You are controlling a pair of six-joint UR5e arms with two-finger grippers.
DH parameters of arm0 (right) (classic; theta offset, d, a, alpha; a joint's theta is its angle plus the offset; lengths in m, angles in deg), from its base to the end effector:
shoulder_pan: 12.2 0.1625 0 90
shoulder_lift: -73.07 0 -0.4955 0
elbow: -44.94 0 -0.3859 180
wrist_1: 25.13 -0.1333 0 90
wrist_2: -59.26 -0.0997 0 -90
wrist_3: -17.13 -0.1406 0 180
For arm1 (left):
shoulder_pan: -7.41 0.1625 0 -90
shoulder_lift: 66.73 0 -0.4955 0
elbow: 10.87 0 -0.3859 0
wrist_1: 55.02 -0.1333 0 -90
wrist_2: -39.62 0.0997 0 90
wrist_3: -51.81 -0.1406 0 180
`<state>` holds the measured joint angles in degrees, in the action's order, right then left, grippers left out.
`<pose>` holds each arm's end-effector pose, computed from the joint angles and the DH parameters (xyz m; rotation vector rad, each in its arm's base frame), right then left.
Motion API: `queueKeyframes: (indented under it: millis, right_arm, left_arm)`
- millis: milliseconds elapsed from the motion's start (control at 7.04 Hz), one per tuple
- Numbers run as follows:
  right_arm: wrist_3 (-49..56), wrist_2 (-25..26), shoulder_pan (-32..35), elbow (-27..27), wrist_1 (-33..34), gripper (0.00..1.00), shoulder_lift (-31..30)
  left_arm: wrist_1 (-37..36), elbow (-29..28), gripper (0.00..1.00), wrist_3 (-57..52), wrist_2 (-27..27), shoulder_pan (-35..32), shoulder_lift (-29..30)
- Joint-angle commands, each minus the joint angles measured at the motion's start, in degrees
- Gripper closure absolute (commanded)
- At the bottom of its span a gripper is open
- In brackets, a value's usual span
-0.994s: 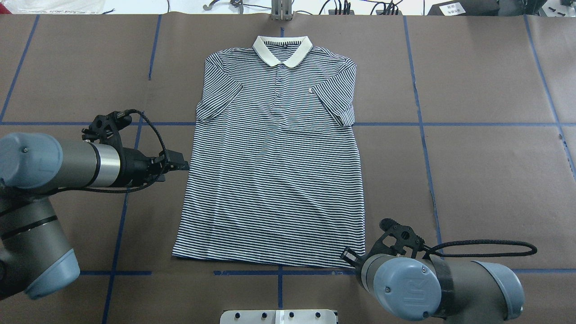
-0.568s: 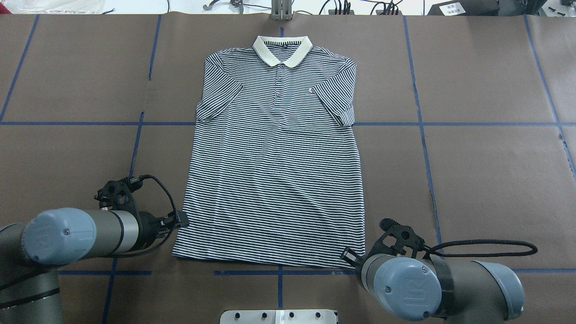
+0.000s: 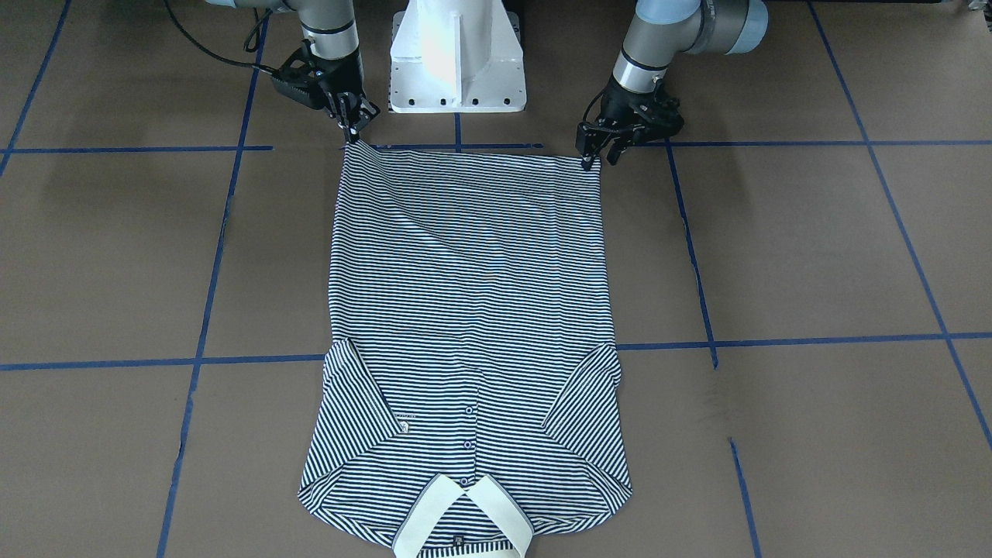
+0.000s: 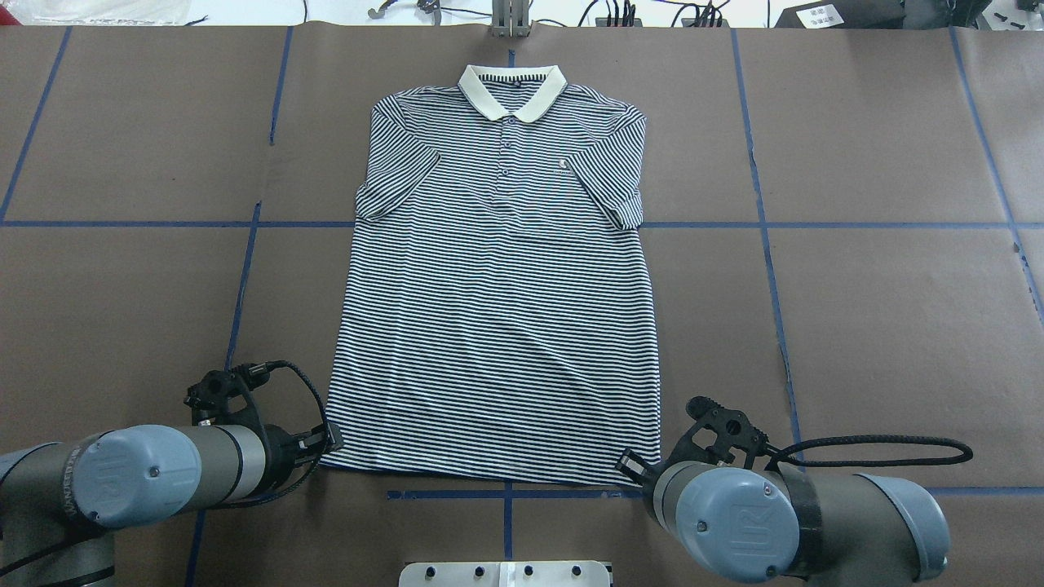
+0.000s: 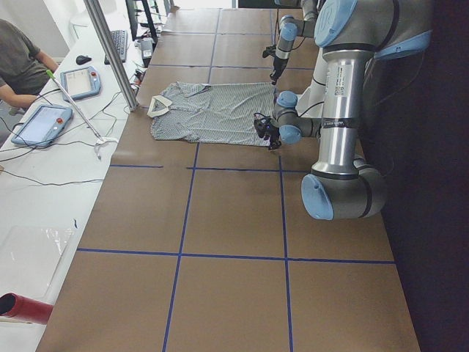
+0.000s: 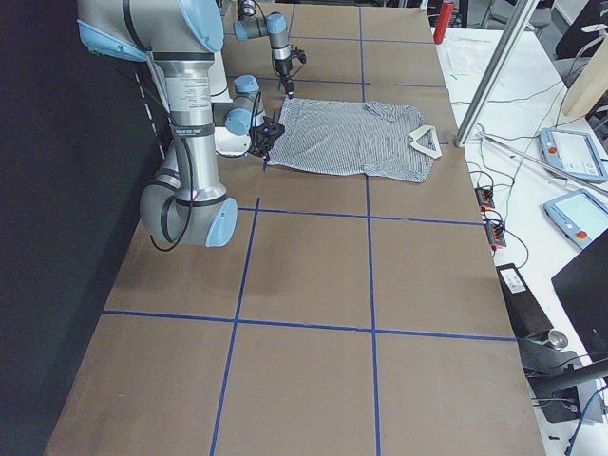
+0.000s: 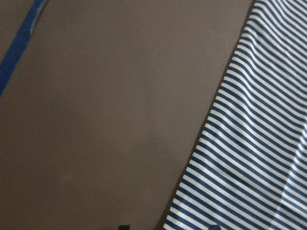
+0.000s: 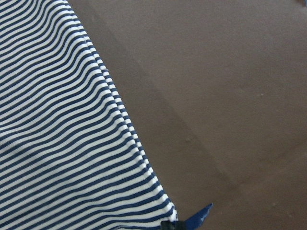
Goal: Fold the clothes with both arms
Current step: 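Move the left gripper to the other near hem corner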
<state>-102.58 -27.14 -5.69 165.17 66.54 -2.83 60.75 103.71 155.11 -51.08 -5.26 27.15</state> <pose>-0.5454 -0.2053 0.4090 -0.0926 -0.7541 0.6255 0.5030 -0.2479 0.4743 -0.0166 0.9538 -0.4129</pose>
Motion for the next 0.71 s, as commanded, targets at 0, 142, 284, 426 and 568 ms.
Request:
queueKeyframes:
  millis: [0, 142, 284, 426, 568]
  right_arm:
    - [-0.09, 0.0, 0.0, 0.0, 0.0, 1.0, 0.06]
    - [0.0, 0.0, 0.0, 0.0, 0.0, 1.0, -0.03]
    - [-0.09, 0.0, 0.0, 0.0, 0.0, 1.0, -0.03]
    - [-0.09, 0.09, 0.0, 0.0, 0.0, 1.0, -0.03]
    - [0.0, 0.0, 0.0, 0.0, 0.0, 1.0, -0.12]
  left_arm:
    - [-1.41, 0.12, 0.47, 0.06, 0.0, 1.24, 0.25]
    - [-1.68, 0.12, 0.65, 0.06, 0.0, 1.24, 0.34]
    - [-1.77, 0.9, 1.0, -0.03, 0.0, 1.15, 0.25]
    - [-2.12, 1.34, 1.0, -0.03, 0.0, 1.15, 0.25]
    - [-2.13, 2.65, 1.0, -0.03, 0.0, 0.98, 0.17]
